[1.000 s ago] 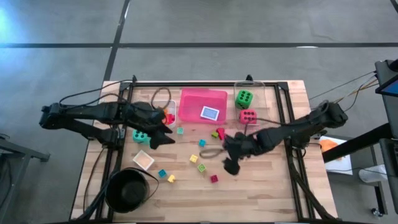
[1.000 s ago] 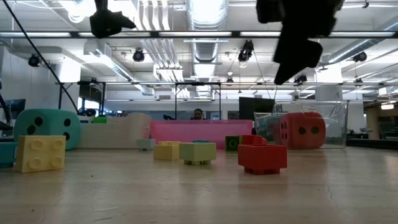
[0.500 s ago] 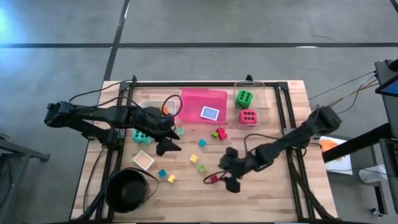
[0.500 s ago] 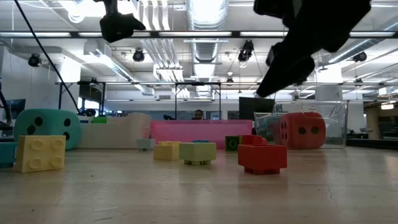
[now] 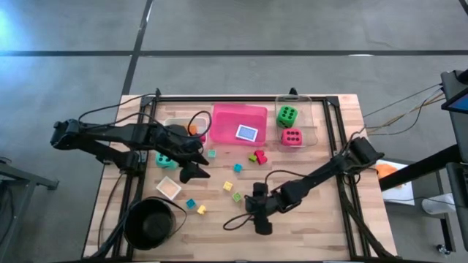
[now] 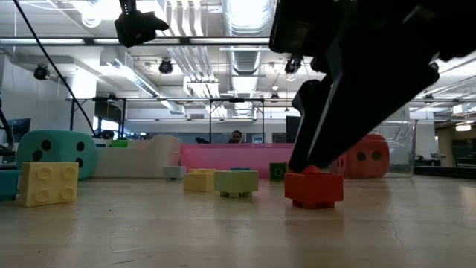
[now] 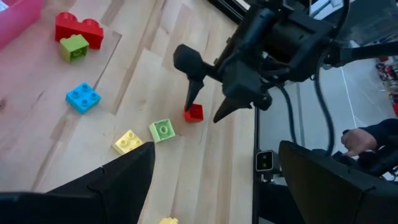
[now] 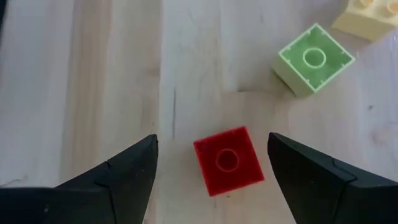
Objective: Pick & Place Toys
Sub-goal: Put the red game piece into the white bin
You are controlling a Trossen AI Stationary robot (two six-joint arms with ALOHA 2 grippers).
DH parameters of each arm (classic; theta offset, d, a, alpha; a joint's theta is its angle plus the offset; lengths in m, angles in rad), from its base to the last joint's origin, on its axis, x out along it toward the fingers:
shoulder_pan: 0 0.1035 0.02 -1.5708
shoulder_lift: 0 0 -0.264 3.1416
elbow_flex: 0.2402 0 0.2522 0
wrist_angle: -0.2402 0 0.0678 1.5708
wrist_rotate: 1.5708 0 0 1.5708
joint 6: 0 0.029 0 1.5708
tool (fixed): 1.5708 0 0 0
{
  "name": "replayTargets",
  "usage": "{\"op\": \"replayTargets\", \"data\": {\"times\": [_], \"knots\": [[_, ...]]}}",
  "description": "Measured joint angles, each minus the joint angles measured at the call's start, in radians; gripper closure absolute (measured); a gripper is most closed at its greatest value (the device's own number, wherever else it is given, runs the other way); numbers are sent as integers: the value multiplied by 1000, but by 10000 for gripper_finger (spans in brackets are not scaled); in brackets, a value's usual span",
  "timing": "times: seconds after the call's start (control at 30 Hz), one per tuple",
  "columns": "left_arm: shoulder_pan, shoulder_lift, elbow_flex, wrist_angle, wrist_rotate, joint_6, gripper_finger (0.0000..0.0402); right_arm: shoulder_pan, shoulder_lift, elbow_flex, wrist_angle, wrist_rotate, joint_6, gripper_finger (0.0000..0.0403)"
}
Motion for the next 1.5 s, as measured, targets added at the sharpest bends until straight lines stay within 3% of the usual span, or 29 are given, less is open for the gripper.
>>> {"op": "replayTargets", "data": {"times": [0.47, 0.57, 0.8, 1.03, 1.5], "knots": [[0, -2, 0, 1, 0, -1, 60, -3, 37, -20, 15, -16, -94, 116], [0, -2, 0, 4, -1, -7, 60, -3, 47, -16, 5, -15, -118, 150], [0, -2, 0, 7, -3, -9, 60, -8, 46, -17, 1, -7, -153, 273], [2, -2, 0, 8, -15, -56, 60, -27, 4, -19, -26, -2, -140, 275], [4, -2, 0, 165, -27, -151, 60, -43, -322, -19, -186, 323, -80, 275]]}}
